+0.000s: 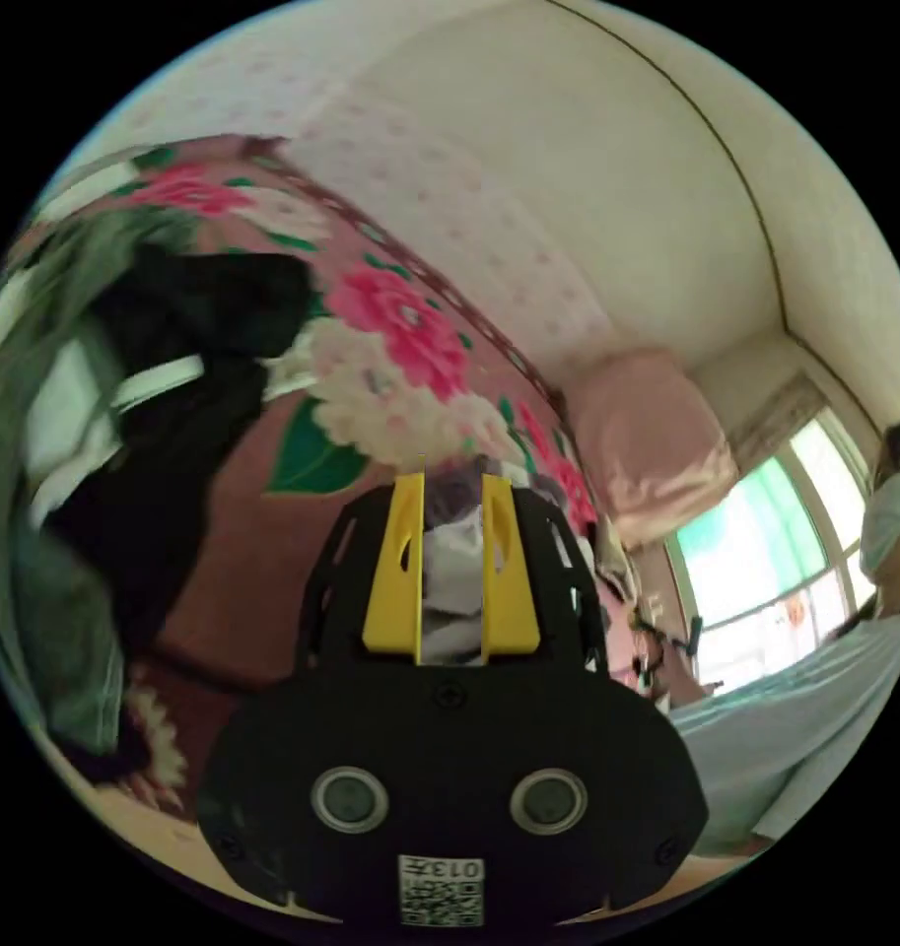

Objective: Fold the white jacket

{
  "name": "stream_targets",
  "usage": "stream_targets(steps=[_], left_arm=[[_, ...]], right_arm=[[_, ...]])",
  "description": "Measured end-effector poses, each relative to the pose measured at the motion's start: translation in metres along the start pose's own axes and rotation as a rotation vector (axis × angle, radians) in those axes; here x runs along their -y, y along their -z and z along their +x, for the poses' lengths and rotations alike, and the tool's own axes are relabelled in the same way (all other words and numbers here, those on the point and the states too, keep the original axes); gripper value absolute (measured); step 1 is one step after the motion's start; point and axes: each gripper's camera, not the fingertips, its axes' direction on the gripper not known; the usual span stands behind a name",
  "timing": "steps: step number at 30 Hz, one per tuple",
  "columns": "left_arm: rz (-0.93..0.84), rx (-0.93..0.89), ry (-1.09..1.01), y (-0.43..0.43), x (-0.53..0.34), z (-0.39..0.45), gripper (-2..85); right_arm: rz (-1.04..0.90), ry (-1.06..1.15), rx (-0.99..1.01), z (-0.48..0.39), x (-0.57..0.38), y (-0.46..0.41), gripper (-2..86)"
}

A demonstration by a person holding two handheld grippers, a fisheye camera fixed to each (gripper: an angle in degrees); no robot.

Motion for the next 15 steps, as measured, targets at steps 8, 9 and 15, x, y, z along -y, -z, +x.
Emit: stream_targets(steps=[8, 9, 15], left_arm=[[-0.489, 0.036, -0.348, -0.313, 0.119, 0.13, 16.8], [-0.518, 0.065, -0.355, -0.331, 0.12, 0.131, 17.7], [-0.756, 0.348, -0.54, -0.431, 0.1, 0.15, 7.1]], right_arm=[[0.026, 0.441, 0.123, -0.217, 0.17, -0.119, 13.0], [0.015, 0.431, 0.123, -0.22, 0.181, -0.13, 14.0], [-0.27, 0.33, 0.018, -0.219, 0.247, -0.255, 7.8]])
